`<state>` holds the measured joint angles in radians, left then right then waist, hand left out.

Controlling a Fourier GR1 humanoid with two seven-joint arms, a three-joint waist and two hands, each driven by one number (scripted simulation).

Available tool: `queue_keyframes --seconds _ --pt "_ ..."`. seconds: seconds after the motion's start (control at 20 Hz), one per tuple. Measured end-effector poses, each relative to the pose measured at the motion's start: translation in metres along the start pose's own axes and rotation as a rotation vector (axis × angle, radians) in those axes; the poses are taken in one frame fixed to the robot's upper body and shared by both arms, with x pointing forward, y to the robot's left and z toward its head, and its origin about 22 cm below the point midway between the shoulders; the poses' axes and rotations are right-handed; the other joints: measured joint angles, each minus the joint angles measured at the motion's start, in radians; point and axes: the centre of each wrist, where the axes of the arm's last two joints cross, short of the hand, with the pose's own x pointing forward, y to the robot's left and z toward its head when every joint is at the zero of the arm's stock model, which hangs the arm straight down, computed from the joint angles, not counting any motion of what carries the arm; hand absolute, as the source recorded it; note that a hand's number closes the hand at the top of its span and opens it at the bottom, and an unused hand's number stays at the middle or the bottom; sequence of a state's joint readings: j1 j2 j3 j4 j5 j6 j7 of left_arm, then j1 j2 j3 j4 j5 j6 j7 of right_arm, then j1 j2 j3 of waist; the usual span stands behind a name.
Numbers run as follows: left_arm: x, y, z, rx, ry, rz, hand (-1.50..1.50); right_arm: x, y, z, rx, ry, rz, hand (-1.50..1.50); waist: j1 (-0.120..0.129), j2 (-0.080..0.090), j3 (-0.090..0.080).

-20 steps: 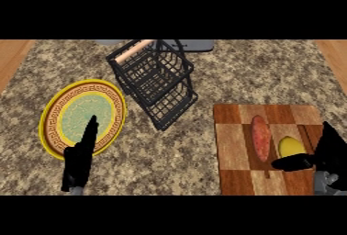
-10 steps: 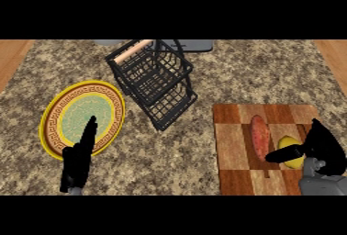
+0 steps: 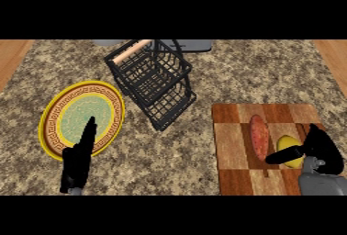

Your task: Pick the lemon from the cutting board and place it in the tiered basket

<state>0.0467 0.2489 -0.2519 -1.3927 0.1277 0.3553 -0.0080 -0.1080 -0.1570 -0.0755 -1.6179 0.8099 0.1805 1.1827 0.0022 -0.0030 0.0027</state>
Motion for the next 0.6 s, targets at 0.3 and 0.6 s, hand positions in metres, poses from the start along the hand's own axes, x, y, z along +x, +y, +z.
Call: queue_keyframes --seconds 0.3,0.6 --pt "0.0 0.001 0.0 -0.003 0.0 0.003 0.0 -0.007 0.01 -0.006 0.029 0.032 -0.003 -1.5 -0.001 -0.001 0.0" --pt "-0.006 -0.003 0.003 0.009 -0.016 -0.003 0.0 -0.007 0.016 -0.006 0.017 0.029 0.006 1.5 -0.001 -0.003 0.001"
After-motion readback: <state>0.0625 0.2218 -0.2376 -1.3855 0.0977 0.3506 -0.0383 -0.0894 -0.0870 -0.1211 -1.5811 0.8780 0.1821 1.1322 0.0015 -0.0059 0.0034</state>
